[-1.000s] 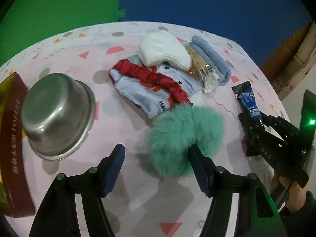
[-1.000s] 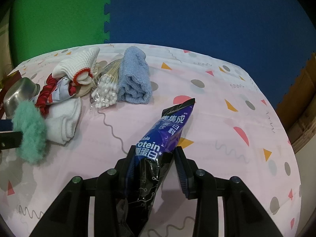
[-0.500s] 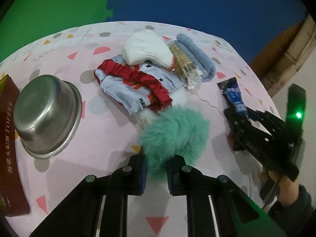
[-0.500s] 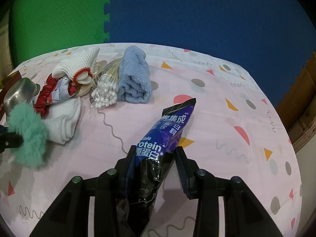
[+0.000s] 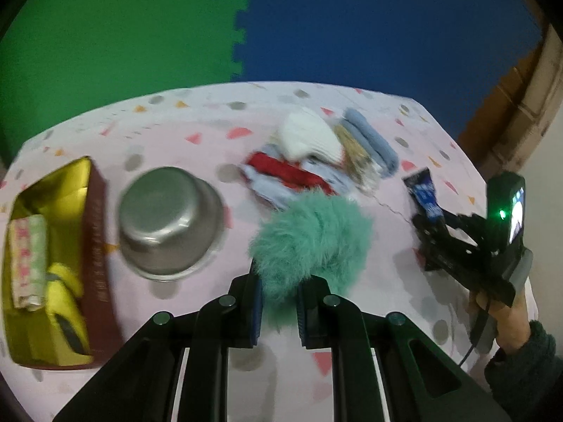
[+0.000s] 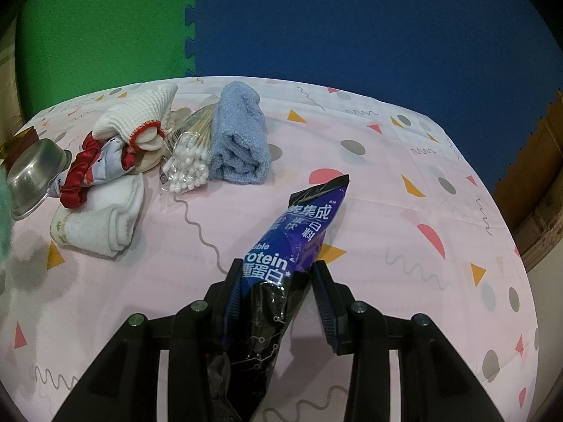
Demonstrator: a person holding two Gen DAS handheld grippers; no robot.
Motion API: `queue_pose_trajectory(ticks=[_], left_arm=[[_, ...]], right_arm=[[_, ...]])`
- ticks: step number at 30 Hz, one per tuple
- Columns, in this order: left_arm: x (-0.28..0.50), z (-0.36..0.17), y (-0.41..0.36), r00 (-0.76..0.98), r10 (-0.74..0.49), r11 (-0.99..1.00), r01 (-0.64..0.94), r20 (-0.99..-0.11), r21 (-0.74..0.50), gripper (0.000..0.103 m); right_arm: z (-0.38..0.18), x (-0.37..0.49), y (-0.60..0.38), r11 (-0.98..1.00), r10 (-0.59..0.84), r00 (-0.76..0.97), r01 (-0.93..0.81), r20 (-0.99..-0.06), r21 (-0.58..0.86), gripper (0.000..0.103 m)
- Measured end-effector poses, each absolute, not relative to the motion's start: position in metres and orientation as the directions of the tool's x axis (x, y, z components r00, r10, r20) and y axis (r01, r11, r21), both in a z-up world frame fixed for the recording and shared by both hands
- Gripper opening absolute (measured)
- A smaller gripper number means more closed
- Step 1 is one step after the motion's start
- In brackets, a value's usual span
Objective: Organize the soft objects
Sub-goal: 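Grasp the green fluffy pom-pom with the left gripper while the right gripper holds the pouch, then carry the pom-pom into the tin tray and open the left gripper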
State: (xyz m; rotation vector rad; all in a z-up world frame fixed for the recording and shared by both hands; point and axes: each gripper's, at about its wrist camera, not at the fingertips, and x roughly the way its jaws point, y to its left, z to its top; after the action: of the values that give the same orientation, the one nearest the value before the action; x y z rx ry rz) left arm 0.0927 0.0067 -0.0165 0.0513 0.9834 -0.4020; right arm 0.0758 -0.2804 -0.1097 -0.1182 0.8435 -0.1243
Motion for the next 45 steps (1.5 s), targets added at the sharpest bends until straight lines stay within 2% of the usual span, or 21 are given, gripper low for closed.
queue_pose_trajectory(ticks=[13,21,31,40,43,45], left_arm=[[0.137,0.009,0.12,0.594,-0.115,0.993,0.088,-0.796,-0.078,0.013],[0.171,-0.009,0.172,0.569,-0.026,0.996,-0.056,-0.822,-0.071,0.014],[0.201,-0.038,0.194,0.513,0.04,0.994,-0.105,-0.857,-0.017,0.014],[0.216,-0.057,0.201,0.459,0.068,0.992,-0.128,-0.886,0.01,0.02],[0.217,-0.058,0.203,0.457,0.075,0.991,-0.136,-0.886,0.014,0.027],[0.216,-0.058,0.205,0.461,0.083,0.99,-0.143,-0.884,0.018,0.038]], right_arm=[[-0.11,0.076,-0.28,0.986,-0.157,0.658,0.063,-0.736,-0.154,0.04],[-0.11,0.076,-0.281,0.986,-0.157,0.658,0.063,-0.737,-0.153,0.04],[-0.109,0.076,-0.28,0.986,-0.16,0.657,0.066,-0.737,-0.155,0.04],[-0.109,0.076,-0.28,0.986,-0.16,0.656,0.067,-0.737,-0.155,0.04],[-0.109,0.076,-0.28,0.986,-0.16,0.656,0.067,-0.737,-0.155,0.04],[-0.109,0.077,-0.28,0.985,-0.163,0.655,0.069,-0.738,-0.156,0.04]])
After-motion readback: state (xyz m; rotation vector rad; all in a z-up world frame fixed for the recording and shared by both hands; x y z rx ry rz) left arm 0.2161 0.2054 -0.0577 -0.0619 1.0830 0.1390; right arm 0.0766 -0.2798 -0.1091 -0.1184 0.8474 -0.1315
